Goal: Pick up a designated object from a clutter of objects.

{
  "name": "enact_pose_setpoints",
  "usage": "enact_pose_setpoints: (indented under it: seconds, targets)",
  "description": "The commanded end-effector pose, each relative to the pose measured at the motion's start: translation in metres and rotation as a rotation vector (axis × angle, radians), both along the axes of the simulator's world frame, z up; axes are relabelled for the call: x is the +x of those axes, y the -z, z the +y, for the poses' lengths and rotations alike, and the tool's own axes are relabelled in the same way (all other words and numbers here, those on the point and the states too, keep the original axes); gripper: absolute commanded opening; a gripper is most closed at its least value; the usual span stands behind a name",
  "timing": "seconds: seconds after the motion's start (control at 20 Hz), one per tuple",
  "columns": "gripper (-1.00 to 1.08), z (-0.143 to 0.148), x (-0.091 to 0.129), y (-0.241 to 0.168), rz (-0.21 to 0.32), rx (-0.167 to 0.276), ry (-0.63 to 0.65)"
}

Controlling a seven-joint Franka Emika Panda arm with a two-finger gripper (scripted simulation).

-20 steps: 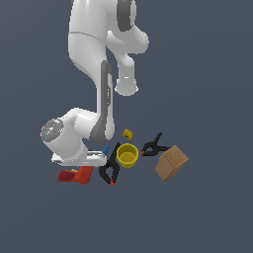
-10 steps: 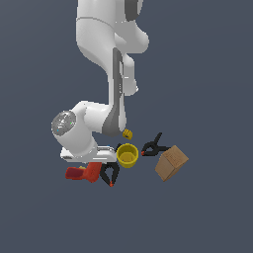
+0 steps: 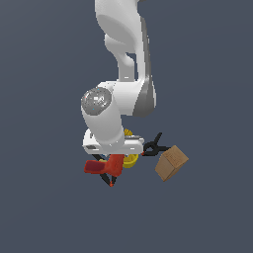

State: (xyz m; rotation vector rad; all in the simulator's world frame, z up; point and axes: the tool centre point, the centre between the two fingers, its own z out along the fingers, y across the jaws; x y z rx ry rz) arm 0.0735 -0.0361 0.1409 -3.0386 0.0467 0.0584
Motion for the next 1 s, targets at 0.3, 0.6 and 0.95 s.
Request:
enact_pose_setpoints:
  seconds: [0.3, 0.6, 0.95]
  targets:
    - [-1.00, 0.089, 0.001, -0.070, -0.005, -0.002, 0.000]
    - [-1.00, 0.151, 0.002, -0.117, -0.005, -0.002, 0.000]
    - [-1.00, 0.221, 0.004, -0.169, -0.005, -0.001, 0.001]
